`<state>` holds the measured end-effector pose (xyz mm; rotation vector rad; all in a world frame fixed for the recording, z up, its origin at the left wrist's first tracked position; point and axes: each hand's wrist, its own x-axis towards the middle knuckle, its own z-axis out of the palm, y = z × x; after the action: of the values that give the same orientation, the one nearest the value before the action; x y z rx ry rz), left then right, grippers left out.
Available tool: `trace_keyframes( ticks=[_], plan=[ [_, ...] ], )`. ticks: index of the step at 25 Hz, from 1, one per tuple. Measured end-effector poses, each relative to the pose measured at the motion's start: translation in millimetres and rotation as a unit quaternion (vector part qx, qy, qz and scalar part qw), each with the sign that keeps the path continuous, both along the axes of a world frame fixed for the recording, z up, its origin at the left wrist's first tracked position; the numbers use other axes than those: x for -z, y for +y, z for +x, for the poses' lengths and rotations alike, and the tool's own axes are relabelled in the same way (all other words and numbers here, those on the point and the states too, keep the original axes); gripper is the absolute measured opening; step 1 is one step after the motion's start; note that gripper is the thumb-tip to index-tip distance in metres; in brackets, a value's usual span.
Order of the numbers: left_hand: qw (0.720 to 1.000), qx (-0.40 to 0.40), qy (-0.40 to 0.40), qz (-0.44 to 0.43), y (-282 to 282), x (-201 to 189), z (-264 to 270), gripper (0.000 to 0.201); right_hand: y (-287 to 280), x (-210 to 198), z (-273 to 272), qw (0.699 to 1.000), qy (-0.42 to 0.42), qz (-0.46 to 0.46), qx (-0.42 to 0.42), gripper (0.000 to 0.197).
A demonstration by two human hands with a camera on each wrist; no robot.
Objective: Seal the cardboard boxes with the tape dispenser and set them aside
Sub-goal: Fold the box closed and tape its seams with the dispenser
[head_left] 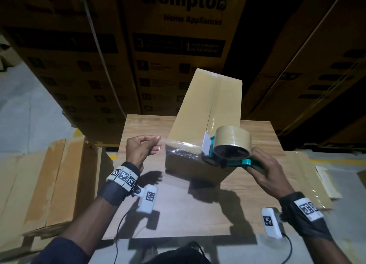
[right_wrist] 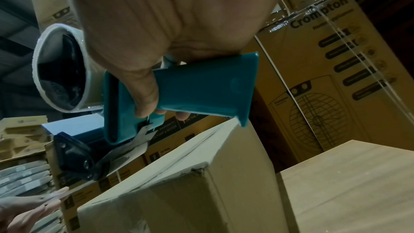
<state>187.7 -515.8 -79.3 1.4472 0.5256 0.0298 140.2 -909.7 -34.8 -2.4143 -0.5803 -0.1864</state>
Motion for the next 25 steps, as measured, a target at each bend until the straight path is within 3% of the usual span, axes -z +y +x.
trace_keyframes(
  ticks=[13, 25],
  plan=[
    [0.999, 0.0, 0.014, 0.043, -2, 23, 17, 0.02, 2, 22, 11, 0.998, 0.019, -0.051, 0.016, 0.04],
    [0.998, 0.019, 0.039, 0.037, -9, 46, 22, 0.019, 1, 23, 10, 0.999, 0.041, -0.032, 0.015, 0.04]
  ],
)
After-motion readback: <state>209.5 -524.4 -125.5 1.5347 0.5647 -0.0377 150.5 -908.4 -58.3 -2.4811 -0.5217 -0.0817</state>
